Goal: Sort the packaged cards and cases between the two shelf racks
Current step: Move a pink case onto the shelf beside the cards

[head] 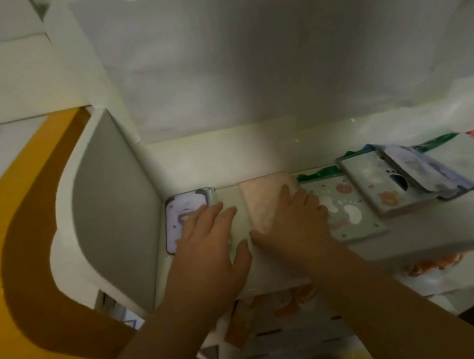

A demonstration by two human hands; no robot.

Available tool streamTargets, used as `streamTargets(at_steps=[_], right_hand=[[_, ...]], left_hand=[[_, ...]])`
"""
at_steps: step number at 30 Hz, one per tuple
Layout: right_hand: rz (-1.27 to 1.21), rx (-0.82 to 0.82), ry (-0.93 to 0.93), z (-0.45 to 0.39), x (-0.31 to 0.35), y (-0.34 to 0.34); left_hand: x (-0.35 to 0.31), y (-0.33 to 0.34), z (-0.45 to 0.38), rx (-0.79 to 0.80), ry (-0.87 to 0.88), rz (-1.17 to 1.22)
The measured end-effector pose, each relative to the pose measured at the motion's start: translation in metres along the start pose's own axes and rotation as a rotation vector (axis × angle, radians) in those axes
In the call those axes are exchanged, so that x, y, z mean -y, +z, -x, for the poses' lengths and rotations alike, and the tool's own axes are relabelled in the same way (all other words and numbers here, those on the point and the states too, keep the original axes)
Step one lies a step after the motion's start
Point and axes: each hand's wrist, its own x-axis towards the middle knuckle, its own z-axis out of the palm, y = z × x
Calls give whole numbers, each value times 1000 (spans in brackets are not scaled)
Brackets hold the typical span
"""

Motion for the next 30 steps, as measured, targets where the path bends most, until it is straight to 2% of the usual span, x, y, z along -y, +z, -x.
streamTargets(at_steps=[4,8,11,15,18,23,26,30], right_hand=[[-64,70,17,-8,-7,-11],[-241,-27,21,-14,-14,-18],[-338,-32,-27,-17,-22,-25],[-625,-14,-51,-12,-31,-35],[-928,94,-3,-2,-41,-39],[-1260,220,81,11,-55,-39],[-1358,261,130,12,-59,-42],[-1424,317,127,18,-68,-51]], left_hand=[[-1,2,-3,-13,-41,3],[-5,3,-3,-40,-56,9],[-7,6,-1,-51,-79,18],[-6,8,1,-61,-118,21],[-7,7,4,-87,-128,17],[-3,14,2,-103,-160,7],[-1,20,-4,-120,-204,60],[10,23,-17,-98,-329,-39]])
